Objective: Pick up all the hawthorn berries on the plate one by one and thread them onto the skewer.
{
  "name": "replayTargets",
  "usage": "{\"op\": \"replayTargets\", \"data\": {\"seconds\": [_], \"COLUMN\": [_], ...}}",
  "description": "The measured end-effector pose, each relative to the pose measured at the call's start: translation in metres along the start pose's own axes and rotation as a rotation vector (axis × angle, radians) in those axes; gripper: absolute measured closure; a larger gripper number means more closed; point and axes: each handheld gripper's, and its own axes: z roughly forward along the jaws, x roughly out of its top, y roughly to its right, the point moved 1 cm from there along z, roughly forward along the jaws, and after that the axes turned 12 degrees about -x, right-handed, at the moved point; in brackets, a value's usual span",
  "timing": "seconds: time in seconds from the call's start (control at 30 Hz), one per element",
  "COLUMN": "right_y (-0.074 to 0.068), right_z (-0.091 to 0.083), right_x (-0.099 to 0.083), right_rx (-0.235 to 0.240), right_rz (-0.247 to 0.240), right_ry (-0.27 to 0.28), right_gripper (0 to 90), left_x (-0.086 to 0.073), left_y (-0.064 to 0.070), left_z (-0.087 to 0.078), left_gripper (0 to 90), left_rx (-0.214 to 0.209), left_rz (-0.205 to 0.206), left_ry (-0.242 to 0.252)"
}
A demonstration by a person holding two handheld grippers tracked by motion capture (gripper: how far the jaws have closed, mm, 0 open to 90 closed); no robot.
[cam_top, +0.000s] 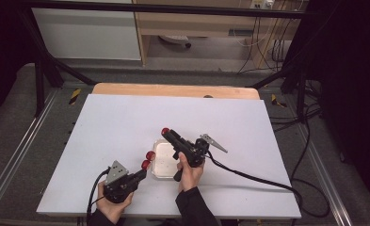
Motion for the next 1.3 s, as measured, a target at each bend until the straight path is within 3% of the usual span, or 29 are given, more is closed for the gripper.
{"op": "replayTargets", "data": {"seconds": [0.2,0.8,1.1,1.3], "right_y": [0.0,0.002,0.003,0.0], "right_z": [0.0,0.001,-0.001,-0.002], "right_x": [-0.003,-0.012,-0.02,-0.032], "right_rx": [0.008,0.019,0.02,0.023], "right_rz": [0.012,0.003,-0.016,-0.058], "right_ry": [0.015,-0.008,-0.025,-0.049], "right_gripper": [63.1,63.2,63.3,63.4], "left_x": [0.001,0.001,0.003,0.004], "left_y": [0.005,0.003,0.003,0.001], "left_z": [0.008,0.013,0.014,0.015], "left_gripper": [88.2,88.2,88.2,88.3], "left_rx": [-0.006,-0.014,-0.013,-0.014], "left_rz": [-0.001,-0.031,-0.052,-0.077], "left_ry": [-0.002,-0.009,0.004,0.004]}}
